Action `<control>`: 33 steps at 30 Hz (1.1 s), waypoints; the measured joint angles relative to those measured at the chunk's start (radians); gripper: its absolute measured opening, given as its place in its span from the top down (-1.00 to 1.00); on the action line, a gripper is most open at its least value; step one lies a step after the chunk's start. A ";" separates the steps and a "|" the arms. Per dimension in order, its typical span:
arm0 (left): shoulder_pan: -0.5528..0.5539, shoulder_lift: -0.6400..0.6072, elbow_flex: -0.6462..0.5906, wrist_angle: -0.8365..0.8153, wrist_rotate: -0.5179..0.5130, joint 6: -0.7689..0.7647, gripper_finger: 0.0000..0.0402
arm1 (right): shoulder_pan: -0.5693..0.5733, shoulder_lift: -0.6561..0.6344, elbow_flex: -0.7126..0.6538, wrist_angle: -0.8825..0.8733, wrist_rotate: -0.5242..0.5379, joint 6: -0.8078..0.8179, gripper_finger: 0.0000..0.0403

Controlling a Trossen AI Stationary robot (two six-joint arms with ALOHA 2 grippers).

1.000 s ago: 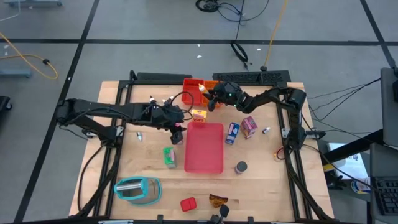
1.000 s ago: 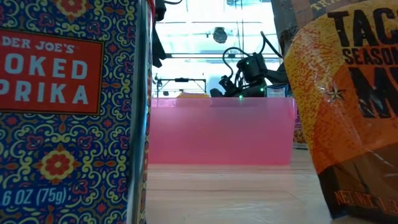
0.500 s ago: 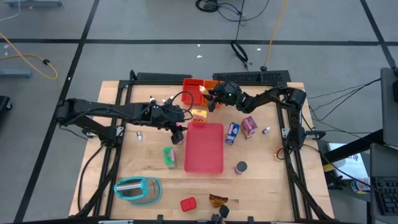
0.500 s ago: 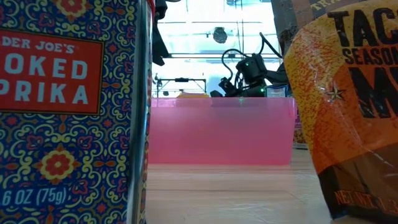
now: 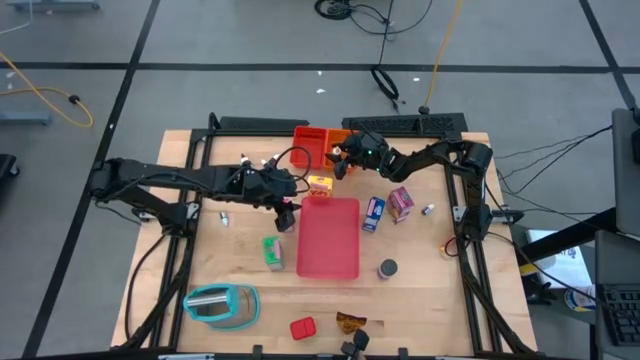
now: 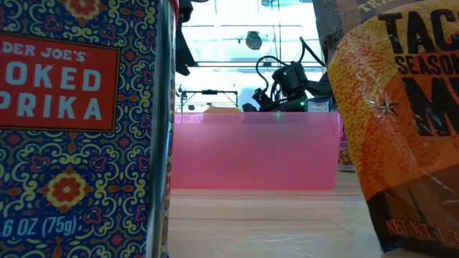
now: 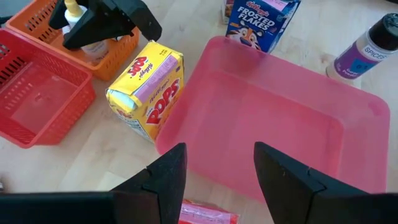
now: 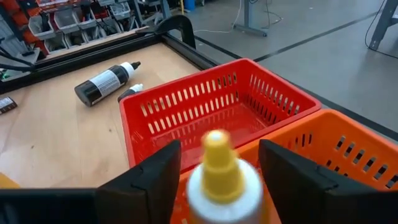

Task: Pick & Place Kitchen Items
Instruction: Put the yellow food coloring bottle into the orange basket, then put the large black food coloring bottle into the orange basket

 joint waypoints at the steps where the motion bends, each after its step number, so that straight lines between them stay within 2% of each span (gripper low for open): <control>1: 0.000 0.000 0.000 0.000 0.000 0.002 0.07 | 0.000 -0.001 0.000 0.000 0.000 0.000 -0.07; 5: 0.000 0.000 0.000 -0.001 -0.020 0.008 0.07 | 0.001 -0.027 0.000 -0.001 0.000 -0.005 -0.11; 9: 0.005 0.000 0.000 -0.012 -0.107 -0.002 0.07 | 0.005 -0.065 0.000 -0.013 -0.002 -0.008 -0.11; 21: 0.191 -0.001 0.001 -0.330 -0.305 -0.325 0.07 | 0.029 -0.225 0.000 -0.139 0.000 -0.070 -0.10; 27: 0.313 -0.001 0.001 -0.440 -0.256 -0.417 0.07 | 0.040 -0.292 -0.001 -0.201 0.005 -0.091 -0.10; 33: 0.433 -0.001 0.001 -0.472 -0.177 -0.471 0.07 | 0.058 -0.318 0.000 -0.236 0.003 -0.108 -0.10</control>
